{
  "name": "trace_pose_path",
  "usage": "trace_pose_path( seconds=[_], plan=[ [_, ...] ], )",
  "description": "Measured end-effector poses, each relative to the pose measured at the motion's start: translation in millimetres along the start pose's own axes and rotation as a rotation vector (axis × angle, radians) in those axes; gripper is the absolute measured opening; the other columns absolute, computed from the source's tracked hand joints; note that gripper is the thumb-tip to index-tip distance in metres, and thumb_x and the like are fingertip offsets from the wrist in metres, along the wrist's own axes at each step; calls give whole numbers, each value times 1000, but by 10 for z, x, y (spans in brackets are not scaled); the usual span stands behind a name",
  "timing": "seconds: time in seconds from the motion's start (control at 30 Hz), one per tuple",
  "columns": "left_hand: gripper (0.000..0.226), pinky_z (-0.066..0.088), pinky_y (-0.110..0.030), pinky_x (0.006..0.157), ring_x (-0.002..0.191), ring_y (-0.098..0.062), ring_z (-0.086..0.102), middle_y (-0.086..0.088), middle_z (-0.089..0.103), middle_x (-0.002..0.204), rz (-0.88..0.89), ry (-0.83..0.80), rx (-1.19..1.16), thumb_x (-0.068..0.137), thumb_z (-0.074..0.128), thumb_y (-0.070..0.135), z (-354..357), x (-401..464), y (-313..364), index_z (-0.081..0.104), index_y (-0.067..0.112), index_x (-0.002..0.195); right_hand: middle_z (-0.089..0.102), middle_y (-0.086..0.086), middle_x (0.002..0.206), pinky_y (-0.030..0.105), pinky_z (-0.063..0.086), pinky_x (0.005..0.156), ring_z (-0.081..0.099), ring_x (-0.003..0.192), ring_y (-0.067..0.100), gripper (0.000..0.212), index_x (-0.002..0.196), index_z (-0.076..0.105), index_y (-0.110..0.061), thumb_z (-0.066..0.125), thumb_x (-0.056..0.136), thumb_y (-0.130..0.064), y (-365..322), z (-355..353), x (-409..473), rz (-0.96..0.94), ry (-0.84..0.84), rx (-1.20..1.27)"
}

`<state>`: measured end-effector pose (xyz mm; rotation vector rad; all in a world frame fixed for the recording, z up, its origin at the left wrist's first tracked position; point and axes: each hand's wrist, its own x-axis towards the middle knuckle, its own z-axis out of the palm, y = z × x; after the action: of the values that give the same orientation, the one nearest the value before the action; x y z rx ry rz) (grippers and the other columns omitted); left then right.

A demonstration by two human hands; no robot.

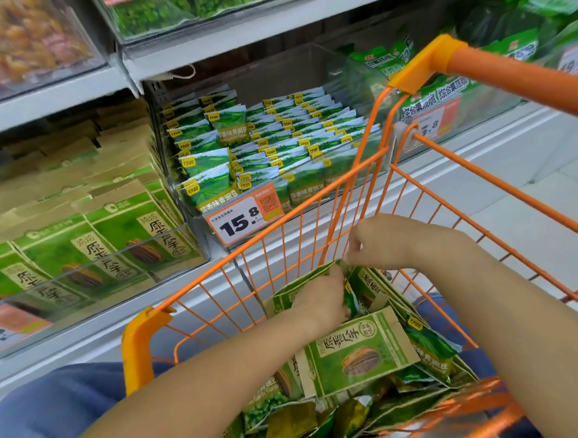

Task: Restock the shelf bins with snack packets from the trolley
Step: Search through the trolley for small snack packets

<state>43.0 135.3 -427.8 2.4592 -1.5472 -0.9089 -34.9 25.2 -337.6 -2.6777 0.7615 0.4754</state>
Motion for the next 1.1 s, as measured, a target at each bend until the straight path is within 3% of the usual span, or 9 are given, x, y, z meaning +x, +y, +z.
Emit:
trace_pose_path(
  seconds=[0.1, 0.23, 0.4, 0.5, 0.63, 0.77, 0.87, 1.0, 1.1],
  plan=[
    [42, 52, -41, 87, 102, -26, 61, -7, 63, 111, -53, 23, -227, 82, 74, 19, -271, -110, -59, 51, 14, 117, 65, 17, 88, 36, 47, 75, 61, 79, 28, 67, 84, 61, -1, 31, 96, -60, -17, -60, -59, -22, 47, 108],
    [18, 49, -33, 82, 87, -23, 64, -4, 70, 86, -107, 76, -786, 78, 75, 5, -691, -437, -137, 64, 17, 85, 69, 13, 88, 39, 49, 81, 64, 81, 24, 93, 94, 68, -7, 13, 74, -79, -113, -220, -176, -92, 203, 298],
    [23, 44, -13, 56, 58, -2, 58, 9, 64, 60, 54, 222, -1150, 85, 64, -4, -943, -939, -64, 60, 7, 105, 70, -1, 63, 34, 52, 71, 67, 64, 9, 77, 77, 67, -13, 47, 57, -85, -236, -312, -321, -211, 158, 521],
    [22, 48, -17, 63, 57, -1, 61, 8, 66, 59, 116, 305, -1218, 85, 61, -8, -1015, -1038, -59, 59, 11, 98, 64, -2, 55, 33, 51, 66, 68, 61, 11, 51, 59, 58, -9, 74, 67, -56, -278, -272, -286, -275, 81, 627],
    [22, 52, -31, 75, 80, -16, 64, -4, 70, 84, 184, 416, -1014, 79, 75, 4, -1182, -1014, -132, 62, 9, 96, 71, 4, 62, 29, 58, 62, 70, 62, 18, 27, 65, 60, -8, 79, 76, -24, -293, -235, -240, -298, 128, 803],
    [25, 44, -16, 70, 76, 2, 59, 13, 64, 81, 305, 470, -422, 76, 81, 20, -1406, -953, -203, 58, 26, 84, 68, -4, 61, 32, 53, 63, 66, 64, 11, 41, 63, 57, -20, 70, 74, -57, -273, -226, -225, -295, 379, 346],
    [15, 48, -23, 80, 85, -4, 63, 12, 68, 88, 319, 632, -284, 80, 76, 23, -1621, -866, -225, 64, 25, 90, 63, -15, 70, 28, 45, 63, 63, 76, 8, 55, 72, 57, -30, 39, 73, -82, -264, -216, -240, -298, 592, 188],
    [12, 47, -30, 82, 90, -13, 63, 9, 66, 89, 254, 845, -270, 84, 73, 21, -2020, -483, -260, 62, 24, 89, 61, -17, 81, 20, 31, 74, 56, 85, 6, 67, 91, 70, -30, 23, 78, -76, -224, -218, -201, -340, 705, 274],
    [19, 43, -38, 96, 107, -21, 61, 2, 69, 106, 111, 906, -54, 86, 69, 28, -2188, -72, -324, 64, 20, 102, 64, -16, 80, 24, 30, 101, 60, 85, 9, 67, 91, 72, -27, 23, 83, -72, -233, -217, -181, -381, 676, 283]
  ],
)
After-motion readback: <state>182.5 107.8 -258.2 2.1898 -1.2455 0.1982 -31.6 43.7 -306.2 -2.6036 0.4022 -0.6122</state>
